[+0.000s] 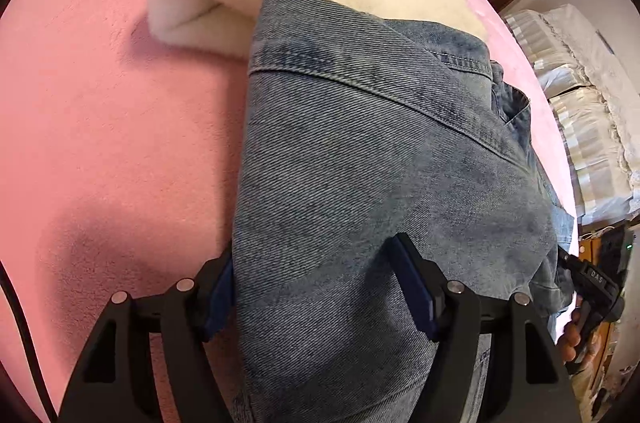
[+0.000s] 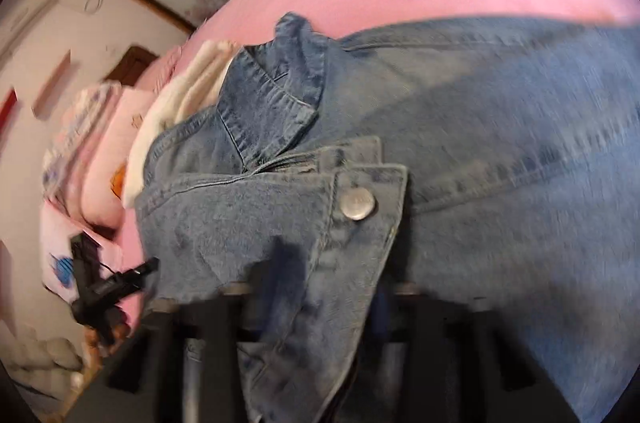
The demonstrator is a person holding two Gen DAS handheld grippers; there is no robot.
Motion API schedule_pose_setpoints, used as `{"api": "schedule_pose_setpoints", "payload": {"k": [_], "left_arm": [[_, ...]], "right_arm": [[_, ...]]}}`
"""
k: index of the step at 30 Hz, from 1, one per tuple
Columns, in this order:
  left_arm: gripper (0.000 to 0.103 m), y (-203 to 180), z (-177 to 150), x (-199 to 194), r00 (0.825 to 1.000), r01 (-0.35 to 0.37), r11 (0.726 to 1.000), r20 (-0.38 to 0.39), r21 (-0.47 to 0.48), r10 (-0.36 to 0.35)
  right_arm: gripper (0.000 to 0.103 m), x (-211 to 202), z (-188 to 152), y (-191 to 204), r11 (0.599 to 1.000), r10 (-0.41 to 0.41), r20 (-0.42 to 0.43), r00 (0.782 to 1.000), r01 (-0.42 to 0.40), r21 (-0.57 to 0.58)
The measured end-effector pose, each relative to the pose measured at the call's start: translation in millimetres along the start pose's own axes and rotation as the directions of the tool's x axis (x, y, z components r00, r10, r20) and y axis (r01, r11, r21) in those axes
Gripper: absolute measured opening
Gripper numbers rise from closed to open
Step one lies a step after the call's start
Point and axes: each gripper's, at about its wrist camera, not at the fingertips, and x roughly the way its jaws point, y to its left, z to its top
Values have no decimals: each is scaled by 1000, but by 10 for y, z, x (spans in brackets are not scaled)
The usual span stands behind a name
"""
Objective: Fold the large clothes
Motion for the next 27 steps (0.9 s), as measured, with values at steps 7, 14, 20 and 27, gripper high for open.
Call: {"api": "schedule_pose_setpoints", "payload": {"k": [7,14,20,27], "left_arm": [[54,-156,-5,52,995,-89,992,51,87,85],[55,-290,-2,-94,977,-201,971,100,131,188],[55,-529,-120,-654,966,-131,985,238,108,102],[55,-1074,-495,-381,978,-55,988,207,145,24]], "right_arm": [[7,-351,89,537,931,-176,291,940,255,-261],[38,-90,95,307,883,-387,185,903,421,-206],[41,-501,-212,654,894,-325,297,898,394,-214],[41,-111,-642,1453,928,-101,218,971,171,-330]]}}
